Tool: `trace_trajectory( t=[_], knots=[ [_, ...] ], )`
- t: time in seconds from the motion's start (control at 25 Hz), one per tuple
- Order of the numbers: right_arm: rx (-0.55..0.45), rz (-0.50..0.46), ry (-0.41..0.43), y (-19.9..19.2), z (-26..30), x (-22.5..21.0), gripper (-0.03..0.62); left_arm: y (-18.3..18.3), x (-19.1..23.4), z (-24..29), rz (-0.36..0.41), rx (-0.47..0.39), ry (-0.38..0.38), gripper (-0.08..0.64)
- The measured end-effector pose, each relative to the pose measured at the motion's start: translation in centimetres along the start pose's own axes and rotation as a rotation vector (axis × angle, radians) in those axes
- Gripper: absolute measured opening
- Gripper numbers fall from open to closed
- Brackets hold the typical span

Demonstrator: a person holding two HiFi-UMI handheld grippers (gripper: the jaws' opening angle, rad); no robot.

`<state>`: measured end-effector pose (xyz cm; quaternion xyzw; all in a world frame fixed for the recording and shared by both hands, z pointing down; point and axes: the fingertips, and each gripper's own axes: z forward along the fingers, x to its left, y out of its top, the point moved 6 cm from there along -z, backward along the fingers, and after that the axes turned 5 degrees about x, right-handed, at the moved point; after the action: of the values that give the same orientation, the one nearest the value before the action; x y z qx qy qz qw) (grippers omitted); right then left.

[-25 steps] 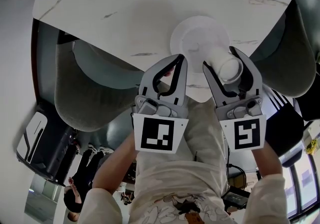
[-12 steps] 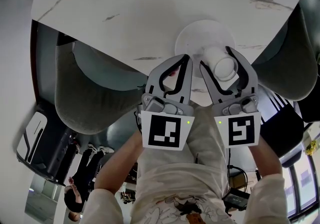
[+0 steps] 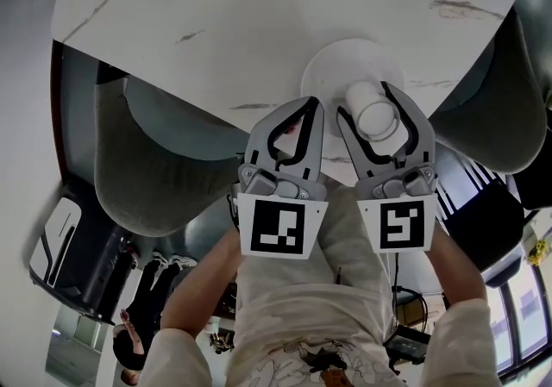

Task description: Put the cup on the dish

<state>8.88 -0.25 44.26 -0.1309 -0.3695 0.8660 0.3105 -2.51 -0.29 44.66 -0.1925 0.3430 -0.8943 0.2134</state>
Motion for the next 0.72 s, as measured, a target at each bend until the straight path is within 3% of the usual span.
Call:
trace_trajectory(
  t=[0.16,0.36,0.72],
  knots=[
    [-0.014,0.014,0.005,0.0,0.1,0.0,0.262,-0.4,0.0,0.0,-0.024,0.004,-0.004,0.003],
    [0.027,-0.084,0.035,0.0,-0.1,0.1,0.262,-0.2,-0.5,-0.4,-0.014,-0.001,-0.009,0.003],
    [-0.028,-0.017,0.024,0.3,-0.3,0.3,0.264,-0.4,0.3,-1.3,-0.014,-0.009,0.013,0.003]
  ],
)
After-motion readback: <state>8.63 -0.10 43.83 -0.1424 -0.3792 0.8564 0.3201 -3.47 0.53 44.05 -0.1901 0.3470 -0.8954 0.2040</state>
